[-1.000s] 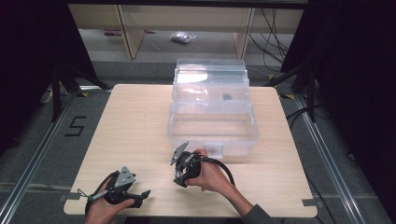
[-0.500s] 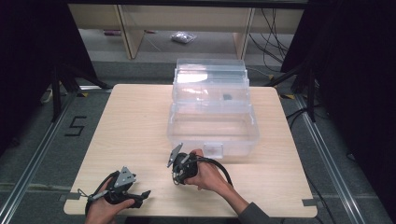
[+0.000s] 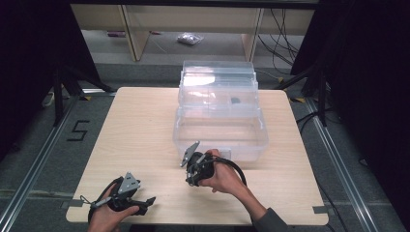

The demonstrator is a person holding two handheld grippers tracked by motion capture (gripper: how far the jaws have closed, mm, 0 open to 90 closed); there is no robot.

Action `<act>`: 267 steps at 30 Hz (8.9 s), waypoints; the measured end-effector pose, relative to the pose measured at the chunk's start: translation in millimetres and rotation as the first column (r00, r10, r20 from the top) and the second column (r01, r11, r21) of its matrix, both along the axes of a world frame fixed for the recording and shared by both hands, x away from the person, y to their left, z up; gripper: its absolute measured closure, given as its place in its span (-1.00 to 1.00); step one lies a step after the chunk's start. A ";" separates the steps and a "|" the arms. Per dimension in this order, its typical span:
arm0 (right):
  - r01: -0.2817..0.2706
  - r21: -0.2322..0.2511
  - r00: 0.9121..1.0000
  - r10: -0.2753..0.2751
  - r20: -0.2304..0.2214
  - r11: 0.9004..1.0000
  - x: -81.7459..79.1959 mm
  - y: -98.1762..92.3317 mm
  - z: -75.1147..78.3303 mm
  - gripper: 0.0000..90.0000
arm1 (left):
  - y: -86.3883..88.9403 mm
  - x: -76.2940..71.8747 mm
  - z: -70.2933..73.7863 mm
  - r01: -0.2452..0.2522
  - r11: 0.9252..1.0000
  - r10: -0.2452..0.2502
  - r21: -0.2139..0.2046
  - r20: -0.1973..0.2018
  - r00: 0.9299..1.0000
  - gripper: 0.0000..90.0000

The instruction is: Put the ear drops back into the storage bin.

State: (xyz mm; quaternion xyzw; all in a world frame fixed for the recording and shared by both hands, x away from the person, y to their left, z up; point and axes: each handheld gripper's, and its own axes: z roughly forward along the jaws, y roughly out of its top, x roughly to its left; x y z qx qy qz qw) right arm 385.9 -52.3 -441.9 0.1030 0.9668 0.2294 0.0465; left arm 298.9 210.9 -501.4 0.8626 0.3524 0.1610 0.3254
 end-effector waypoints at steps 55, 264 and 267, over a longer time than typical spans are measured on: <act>0.287 -0.036 0.958 -0.287 0.008 0.957 61.5 -128.0 109.9 0.34 | -0.7 0.4 -1.4 -0.004 1.000 0.004 0.014 -0.010 1.000 -0.61; 0.422 0.260 0.906 -0.418 -0.070 0.869 -3.4 -173.1 45.7 -0.50 | -5.7 0.2 -5.7 -0.041 0.998 0.040 -0.050 -0.009 0.999 -0.61; 0.406 0.298 0.910 -0.413 -0.043 0.864 -5.4 -172.0 41.7 -0.52 | -5.3 0.2 -5.2 -0.041 0.998 0.041 -0.047 -0.004 0.999 -0.61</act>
